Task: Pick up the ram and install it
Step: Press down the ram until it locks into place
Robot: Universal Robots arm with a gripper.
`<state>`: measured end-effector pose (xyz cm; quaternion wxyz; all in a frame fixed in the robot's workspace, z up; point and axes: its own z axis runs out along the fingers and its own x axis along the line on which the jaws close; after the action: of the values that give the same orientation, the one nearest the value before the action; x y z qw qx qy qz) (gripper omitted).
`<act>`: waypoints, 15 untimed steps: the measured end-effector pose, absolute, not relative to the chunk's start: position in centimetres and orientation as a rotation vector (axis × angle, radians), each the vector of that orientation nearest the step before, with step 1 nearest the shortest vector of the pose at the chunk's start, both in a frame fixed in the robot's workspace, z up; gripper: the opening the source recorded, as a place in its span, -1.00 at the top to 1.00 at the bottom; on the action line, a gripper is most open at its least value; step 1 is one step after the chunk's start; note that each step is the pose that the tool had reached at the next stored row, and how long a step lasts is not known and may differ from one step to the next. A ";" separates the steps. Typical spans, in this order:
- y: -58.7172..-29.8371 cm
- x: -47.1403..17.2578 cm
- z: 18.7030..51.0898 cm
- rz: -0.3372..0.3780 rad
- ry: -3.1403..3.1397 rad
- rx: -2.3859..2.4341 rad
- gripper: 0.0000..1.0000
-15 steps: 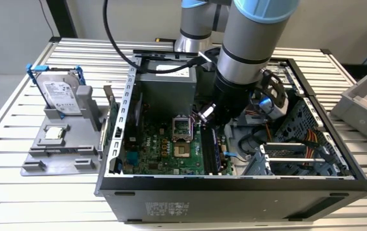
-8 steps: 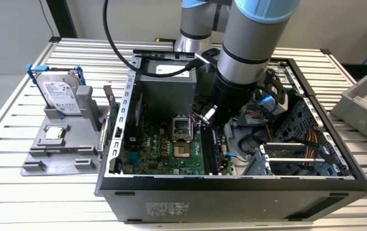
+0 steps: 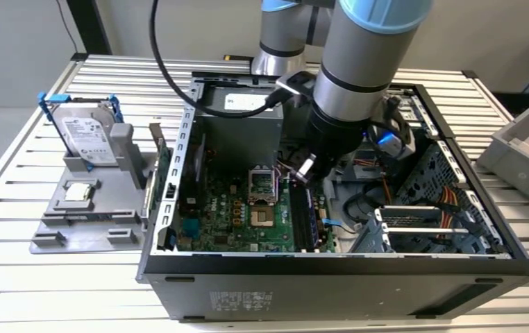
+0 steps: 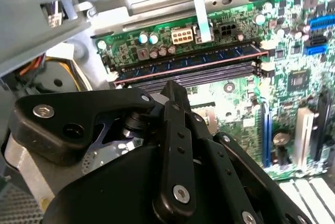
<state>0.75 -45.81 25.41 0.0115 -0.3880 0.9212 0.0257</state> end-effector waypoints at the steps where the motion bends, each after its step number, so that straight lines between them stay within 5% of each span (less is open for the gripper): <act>1: -45.8 0.8 25.4 0.080 2.865 -1.230 1.00; 15: -45.8 0.9 25.4 0.083 2.761 -1.457 1.00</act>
<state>0.92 -45.81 25.41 0.0093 -0.4665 0.8841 0.0266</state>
